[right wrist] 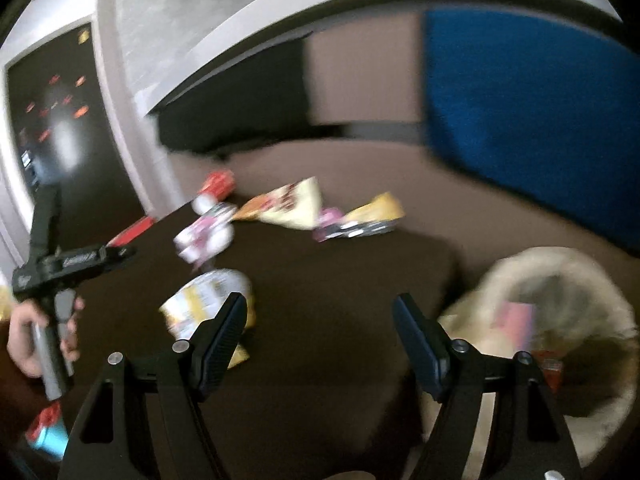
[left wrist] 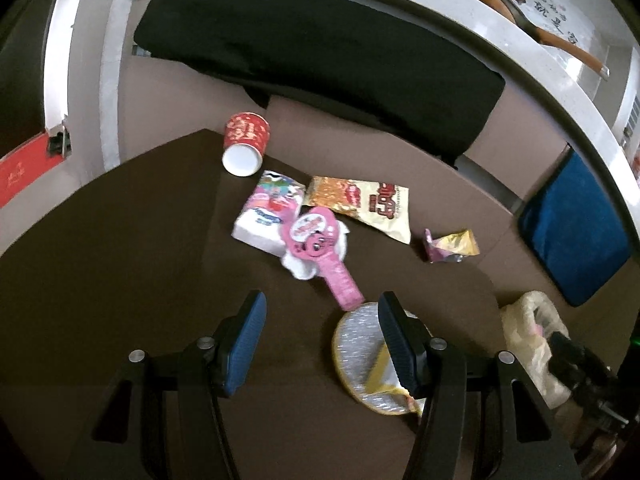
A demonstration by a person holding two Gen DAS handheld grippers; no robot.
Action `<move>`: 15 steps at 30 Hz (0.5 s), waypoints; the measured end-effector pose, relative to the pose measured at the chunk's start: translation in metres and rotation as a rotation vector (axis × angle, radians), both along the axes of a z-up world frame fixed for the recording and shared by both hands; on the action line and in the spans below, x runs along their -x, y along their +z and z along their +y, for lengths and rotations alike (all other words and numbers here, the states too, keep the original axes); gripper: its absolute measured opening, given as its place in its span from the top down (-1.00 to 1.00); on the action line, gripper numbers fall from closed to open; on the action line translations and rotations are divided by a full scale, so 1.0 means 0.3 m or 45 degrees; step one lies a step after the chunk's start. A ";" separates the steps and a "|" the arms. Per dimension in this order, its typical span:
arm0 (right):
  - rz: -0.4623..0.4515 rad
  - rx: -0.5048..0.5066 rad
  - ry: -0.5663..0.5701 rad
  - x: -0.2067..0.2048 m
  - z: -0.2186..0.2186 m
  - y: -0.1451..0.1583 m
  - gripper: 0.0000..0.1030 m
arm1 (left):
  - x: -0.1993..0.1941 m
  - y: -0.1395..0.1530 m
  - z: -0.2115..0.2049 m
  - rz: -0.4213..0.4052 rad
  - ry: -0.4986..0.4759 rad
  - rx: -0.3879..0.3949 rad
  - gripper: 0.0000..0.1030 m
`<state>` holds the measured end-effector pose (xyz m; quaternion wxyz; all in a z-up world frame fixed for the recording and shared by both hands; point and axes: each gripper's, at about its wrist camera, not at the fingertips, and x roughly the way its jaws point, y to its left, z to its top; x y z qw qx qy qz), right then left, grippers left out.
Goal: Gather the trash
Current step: 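Grasp the yellow snack bag with the right tool while the left tool grasps the pink candy package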
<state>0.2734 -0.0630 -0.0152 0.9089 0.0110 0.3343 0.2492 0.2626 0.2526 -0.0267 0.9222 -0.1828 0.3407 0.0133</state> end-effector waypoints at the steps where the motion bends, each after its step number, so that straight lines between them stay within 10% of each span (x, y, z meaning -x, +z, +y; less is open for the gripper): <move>1: 0.010 0.010 0.039 -0.002 0.041 -0.006 -0.42 | 0.007 -0.003 0.012 -0.002 -0.008 -0.010 -0.14; 15: 0.160 0.178 0.345 -0.116 0.473 -0.178 -0.39 | -0.031 -0.055 0.089 0.031 -0.093 0.086 -0.14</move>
